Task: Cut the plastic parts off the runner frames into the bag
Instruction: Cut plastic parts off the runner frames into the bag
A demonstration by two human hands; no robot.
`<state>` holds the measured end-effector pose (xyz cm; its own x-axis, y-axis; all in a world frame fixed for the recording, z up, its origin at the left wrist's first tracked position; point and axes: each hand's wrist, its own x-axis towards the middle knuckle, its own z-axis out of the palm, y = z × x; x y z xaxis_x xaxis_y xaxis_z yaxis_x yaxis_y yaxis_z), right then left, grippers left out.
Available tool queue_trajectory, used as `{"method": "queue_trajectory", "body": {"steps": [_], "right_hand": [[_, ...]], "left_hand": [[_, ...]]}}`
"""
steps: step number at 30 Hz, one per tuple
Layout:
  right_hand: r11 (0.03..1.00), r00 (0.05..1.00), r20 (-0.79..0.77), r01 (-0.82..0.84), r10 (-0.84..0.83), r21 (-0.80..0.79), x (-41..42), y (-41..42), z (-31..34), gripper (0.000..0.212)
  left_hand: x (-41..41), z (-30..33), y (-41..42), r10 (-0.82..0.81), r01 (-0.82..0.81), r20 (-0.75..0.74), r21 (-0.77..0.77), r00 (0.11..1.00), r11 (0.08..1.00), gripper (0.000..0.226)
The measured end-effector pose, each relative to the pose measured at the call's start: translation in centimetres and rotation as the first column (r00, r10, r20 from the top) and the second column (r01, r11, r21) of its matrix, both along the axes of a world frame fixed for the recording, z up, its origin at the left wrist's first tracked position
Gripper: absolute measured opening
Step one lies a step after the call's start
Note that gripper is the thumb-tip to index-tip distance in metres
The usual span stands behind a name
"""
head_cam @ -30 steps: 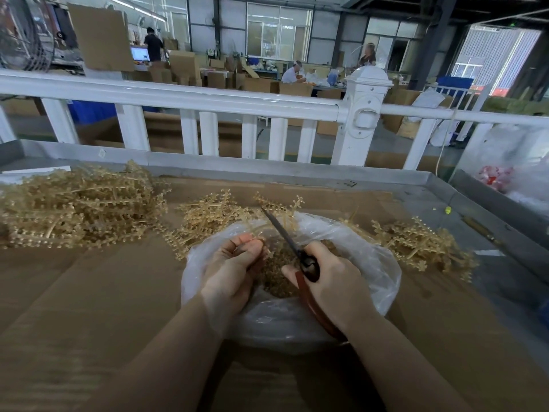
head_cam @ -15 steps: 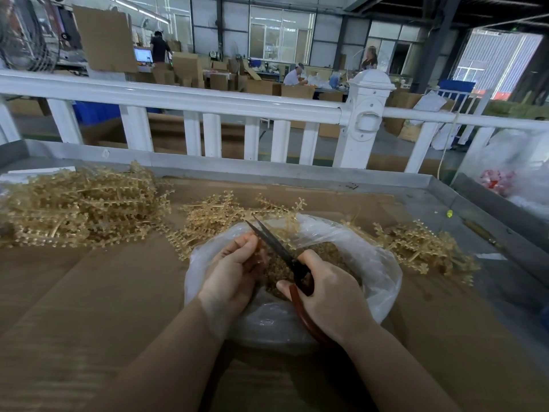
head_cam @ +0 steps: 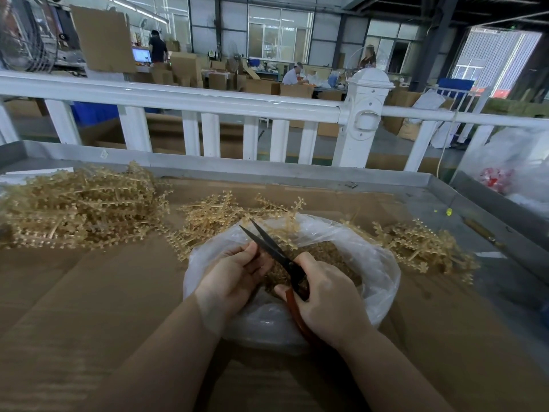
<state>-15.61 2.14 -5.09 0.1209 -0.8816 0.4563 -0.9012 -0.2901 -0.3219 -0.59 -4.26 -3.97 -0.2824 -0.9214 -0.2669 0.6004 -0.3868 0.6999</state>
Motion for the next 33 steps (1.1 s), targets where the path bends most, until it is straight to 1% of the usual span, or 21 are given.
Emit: {"method": "queue_trajectory", "body": {"steps": [5, 8, 13, 22, 25, 30, 33], "right_hand": [[1.000, 0.999, -0.032, 0.002, -0.001, 0.014, 0.00, 0.03, -0.06, 0.039], [1.000, 1.000, -0.025, 0.008, -0.008, 0.019, 0.04, 0.01, -0.08, 0.038], [1.000, 1.000, -0.023, 0.010, -0.010, 0.012, 0.15, -0.12, -0.08, 0.038], [1.000, 1.000, -0.023, -0.003, 0.003, 0.020, 0.13, -0.50, 0.03, 0.037], [1.000, 1.000, -0.031, 0.000, 0.001, 0.006, 0.24, -0.57, -0.06, 0.035], [0.999, 0.997, -0.081, 0.001, -0.004, -0.041, 0.17, -0.70, -0.12, 0.036], [0.998, 0.998, -0.055, 0.014, -0.017, -0.057, 0.13, -0.58, -0.10, 0.034]], "left_hand": [[0.00, 0.12, 0.11, 0.007, -0.007, -0.010, 0.014, 1.000, 1.000, 0.018], [0.05, 0.27, 0.30, 0.001, -0.001, -0.013, 0.014, 1.000, 1.000, 0.019], [-0.19, 0.62, 0.67, 0.007, -0.006, 0.040, -0.020, 0.999, 1.000, 0.022], [-0.20, 0.14, 0.39, -0.011, 0.014, 0.054, -0.046, 0.998, 0.999, 0.016], [-0.16, -0.08, 0.28, -0.008, 0.011, 0.055, -0.044, 0.998, 0.999, 0.013], [-0.28, -0.11, 0.43, -0.010, 0.015, 0.077, -0.063, 0.997, 0.998, 0.013], [-0.52, -0.14, 0.55, 0.016, -0.010, 0.075, -0.084, 0.997, 0.996, 0.014]]}}
